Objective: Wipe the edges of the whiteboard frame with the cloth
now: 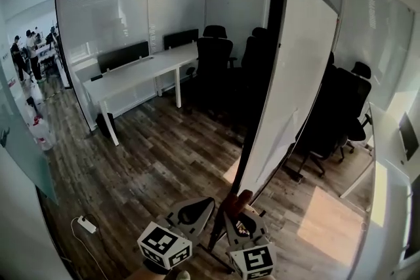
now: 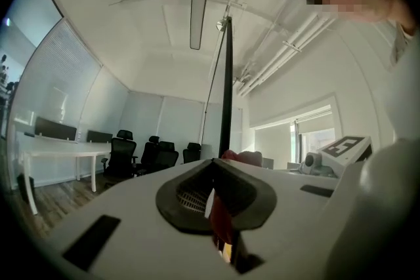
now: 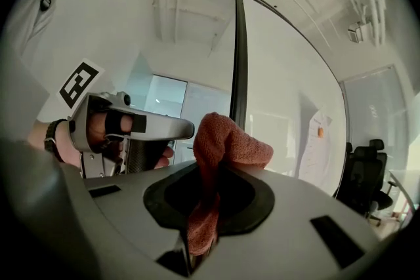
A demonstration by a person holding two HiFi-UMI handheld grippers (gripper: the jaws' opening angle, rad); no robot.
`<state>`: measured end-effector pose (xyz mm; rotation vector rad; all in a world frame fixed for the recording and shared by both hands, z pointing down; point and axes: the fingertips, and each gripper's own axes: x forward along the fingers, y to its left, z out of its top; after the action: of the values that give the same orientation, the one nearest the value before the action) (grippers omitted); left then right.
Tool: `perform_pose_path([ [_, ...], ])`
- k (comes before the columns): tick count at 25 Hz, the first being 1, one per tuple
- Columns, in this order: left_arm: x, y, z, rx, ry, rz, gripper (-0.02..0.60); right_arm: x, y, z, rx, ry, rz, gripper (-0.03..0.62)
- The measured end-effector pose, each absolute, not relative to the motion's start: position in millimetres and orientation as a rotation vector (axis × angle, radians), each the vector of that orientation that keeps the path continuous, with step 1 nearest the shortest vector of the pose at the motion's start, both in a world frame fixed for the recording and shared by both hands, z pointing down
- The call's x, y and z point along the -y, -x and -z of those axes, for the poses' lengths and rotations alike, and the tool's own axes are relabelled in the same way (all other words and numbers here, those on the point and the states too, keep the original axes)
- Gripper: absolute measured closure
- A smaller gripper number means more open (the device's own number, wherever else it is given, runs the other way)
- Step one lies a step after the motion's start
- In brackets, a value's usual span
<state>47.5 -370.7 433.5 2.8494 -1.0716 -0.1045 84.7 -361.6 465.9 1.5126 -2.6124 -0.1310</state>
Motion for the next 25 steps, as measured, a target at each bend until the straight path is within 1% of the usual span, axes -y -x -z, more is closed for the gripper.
perform_pose_path([
  [10,394.4,-50.7,-416.1,0.981,-2.886,0.133,0.574,370.5,-84.0,-387.9,2.654,-1.572,0.202,0.548],
  [19,402.3,-56.8,-373.3,0.939,-2.938,0.172,0.574,369.2,-86.4,-315.2,2.73,-1.567,0.257,0.548],
  [25,395.4,-53.6,-343.1,0.964,-2.976,0.229,0.574,361.9,-88.4,-287.0,2.78,-1.555,0.253,0.548],
])
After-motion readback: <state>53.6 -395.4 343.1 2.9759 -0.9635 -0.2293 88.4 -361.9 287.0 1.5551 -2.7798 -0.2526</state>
